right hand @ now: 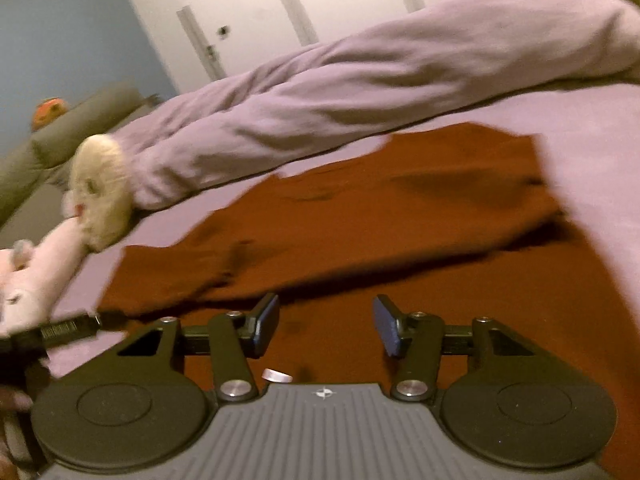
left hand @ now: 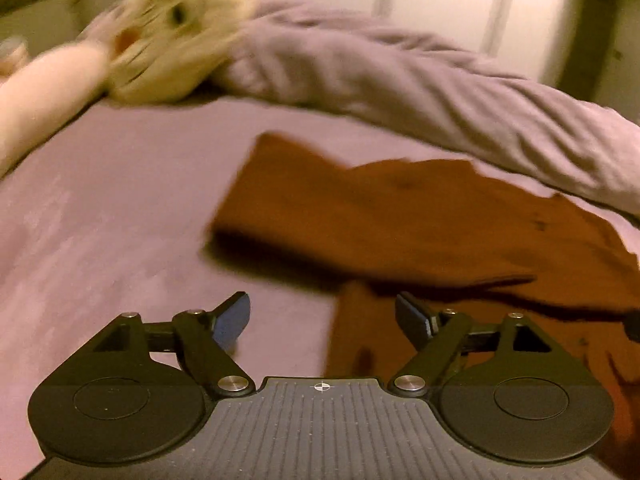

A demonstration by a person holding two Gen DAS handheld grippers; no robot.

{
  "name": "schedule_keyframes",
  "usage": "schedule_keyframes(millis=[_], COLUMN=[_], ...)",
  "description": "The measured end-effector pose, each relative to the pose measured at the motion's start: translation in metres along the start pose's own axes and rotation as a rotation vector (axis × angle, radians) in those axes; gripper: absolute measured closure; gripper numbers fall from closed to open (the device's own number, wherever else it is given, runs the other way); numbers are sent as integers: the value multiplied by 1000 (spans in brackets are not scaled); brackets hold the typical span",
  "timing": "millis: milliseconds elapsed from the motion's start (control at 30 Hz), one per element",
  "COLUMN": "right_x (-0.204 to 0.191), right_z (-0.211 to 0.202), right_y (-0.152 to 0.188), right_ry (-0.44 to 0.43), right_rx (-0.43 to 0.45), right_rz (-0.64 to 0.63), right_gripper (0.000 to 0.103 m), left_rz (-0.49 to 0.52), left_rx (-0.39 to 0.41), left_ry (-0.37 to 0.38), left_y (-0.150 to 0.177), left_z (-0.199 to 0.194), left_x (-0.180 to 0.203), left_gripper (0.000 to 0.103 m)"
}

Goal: Fold small clothes

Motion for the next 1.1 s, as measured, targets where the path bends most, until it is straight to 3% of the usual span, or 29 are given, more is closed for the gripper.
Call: schedule_keyframes(millis=[167,333,400,467,500,667,767,900,1033,1100], right_x=[-47,-54,-53,-55,-57,-58,-35,15,64,87], right_z=[56,100,112,121,122,76,41,23,24,26], right_y=[-24,-35,-35,-36,-37,-63,-79,-91,-92,-87], right_ry=[-171,-209,-237,-270,-266,-140,67,277,325,244], right_rx=[-77,-171,-185,-209,-208,-33,79,108,76,40], right_rz=[29,151,215,232,231,26,-99,-115,-33,82], right_gripper=[52,54,68,97,97,97,97,97,97,92], left_rz=[-44,-63,-60,-53,-46,17,31,89,108,95], left_rx=[-37,-49,-48,-43,-40,4,-1,-38,-75,-96], left_ry=[-23,-7,-11,7,9,6,41,77,57,57], left_y=[21,29,27,21,18,-2,-12,-18,-19,-19], left_z=[-10,-8,-6,-6,-6,-7,2,19,35,42], left_x=[-24,-31,-30,-26,-23,-1,21,59,79,80], left_gripper=[17,17,17,17,17,17,17,18,18,18])
Point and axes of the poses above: each gripper's, at about its wrist camera, not at the fingertips, and z roughly the way its jaws point, x to its right, y to its underside, the point moved 4 cm from there along z, roughly the way its jaws point, and after that the axes turned 10 degrees about -x, right-handed, at the moved point
